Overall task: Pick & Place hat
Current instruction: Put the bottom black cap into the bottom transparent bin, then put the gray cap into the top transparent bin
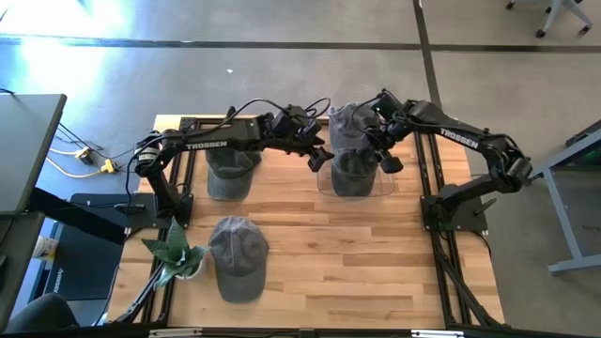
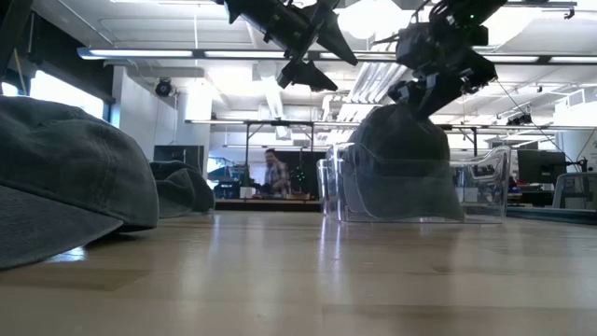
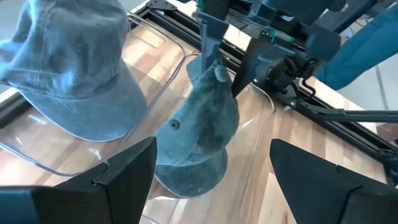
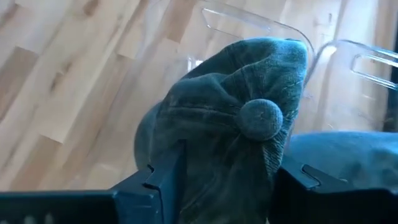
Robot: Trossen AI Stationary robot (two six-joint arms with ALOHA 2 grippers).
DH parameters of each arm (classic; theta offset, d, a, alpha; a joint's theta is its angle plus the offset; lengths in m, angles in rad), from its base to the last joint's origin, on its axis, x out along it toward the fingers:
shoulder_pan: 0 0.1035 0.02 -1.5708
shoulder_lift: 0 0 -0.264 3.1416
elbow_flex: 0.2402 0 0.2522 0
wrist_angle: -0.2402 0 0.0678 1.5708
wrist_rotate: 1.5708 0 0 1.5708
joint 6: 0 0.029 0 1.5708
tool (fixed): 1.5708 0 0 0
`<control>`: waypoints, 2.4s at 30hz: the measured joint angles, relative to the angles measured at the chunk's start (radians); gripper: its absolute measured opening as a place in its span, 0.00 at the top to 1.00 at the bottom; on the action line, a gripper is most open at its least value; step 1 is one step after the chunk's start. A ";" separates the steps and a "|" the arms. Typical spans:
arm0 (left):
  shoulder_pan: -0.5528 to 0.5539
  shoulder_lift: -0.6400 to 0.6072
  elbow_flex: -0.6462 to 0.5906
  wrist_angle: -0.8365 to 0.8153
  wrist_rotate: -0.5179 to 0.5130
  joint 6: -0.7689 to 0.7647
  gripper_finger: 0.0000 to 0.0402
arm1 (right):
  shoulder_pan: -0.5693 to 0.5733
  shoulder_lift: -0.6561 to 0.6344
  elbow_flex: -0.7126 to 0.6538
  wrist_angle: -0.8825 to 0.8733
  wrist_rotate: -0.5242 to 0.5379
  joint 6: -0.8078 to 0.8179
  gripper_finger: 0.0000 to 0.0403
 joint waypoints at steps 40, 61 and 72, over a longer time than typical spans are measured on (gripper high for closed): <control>0.007 -0.180 0.001 -0.688 -0.025 -0.237 0.24 | 0.074 -0.123 0.001 0.342 0.009 0.835 0.41; 0.030 -0.391 -0.166 -1.207 0.023 -0.253 0.24 | 0.447 -0.133 0.001 0.527 0.156 1.111 0.41; 0.072 -0.676 -0.366 -1.035 -0.009 -0.421 0.24 | 0.466 -0.298 0.001 0.595 0.154 1.246 0.41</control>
